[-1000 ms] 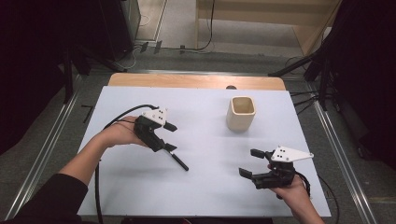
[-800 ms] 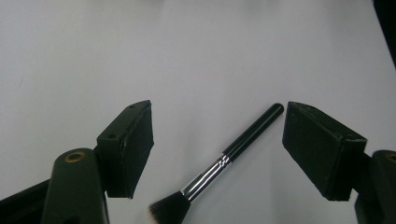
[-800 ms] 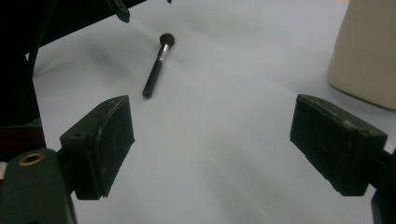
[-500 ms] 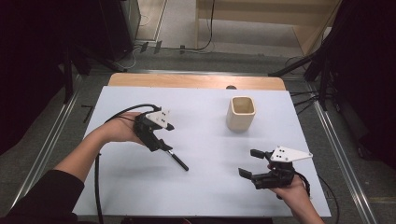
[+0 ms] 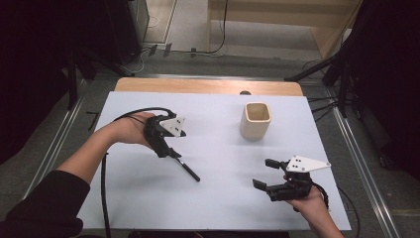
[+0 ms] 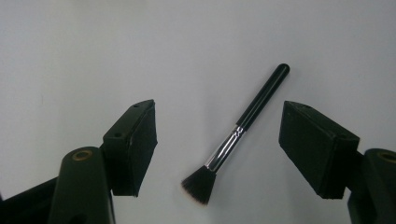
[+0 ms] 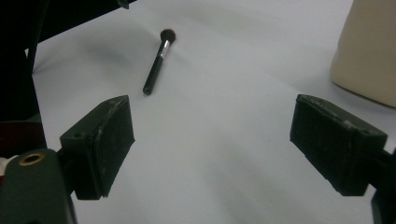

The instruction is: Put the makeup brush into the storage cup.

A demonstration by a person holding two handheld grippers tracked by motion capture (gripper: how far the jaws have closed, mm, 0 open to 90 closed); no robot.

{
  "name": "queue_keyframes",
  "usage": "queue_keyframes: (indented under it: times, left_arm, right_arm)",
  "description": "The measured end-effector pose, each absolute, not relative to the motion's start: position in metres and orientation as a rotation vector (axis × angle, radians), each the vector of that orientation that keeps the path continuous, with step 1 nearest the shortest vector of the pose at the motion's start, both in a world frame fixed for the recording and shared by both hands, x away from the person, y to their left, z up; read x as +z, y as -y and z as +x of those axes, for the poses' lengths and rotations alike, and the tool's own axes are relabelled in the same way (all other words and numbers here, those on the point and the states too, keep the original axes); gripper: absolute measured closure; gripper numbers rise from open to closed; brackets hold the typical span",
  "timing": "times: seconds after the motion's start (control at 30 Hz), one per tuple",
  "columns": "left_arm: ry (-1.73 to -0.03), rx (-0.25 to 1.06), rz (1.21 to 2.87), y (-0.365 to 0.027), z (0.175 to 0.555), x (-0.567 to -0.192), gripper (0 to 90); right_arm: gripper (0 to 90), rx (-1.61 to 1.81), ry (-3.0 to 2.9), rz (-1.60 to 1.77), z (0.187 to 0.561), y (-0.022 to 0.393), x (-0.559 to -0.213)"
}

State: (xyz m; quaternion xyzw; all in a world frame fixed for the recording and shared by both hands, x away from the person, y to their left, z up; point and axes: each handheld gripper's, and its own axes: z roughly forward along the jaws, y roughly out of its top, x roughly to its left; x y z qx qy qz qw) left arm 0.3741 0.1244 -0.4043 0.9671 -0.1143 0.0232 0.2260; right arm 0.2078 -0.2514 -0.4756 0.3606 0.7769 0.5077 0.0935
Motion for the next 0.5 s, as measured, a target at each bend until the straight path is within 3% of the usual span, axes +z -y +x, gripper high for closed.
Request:
queue_keyframes:
  times: [0.5]
  left_arm:
    - [0.498, 0.068, 2.729, -0.1175, 0.3714, -0.4064, 28.3]
  right_arm:
    - [14.7, 1.496, -2.315, 1.066, 0.2075, 0.2505, -0.4758]
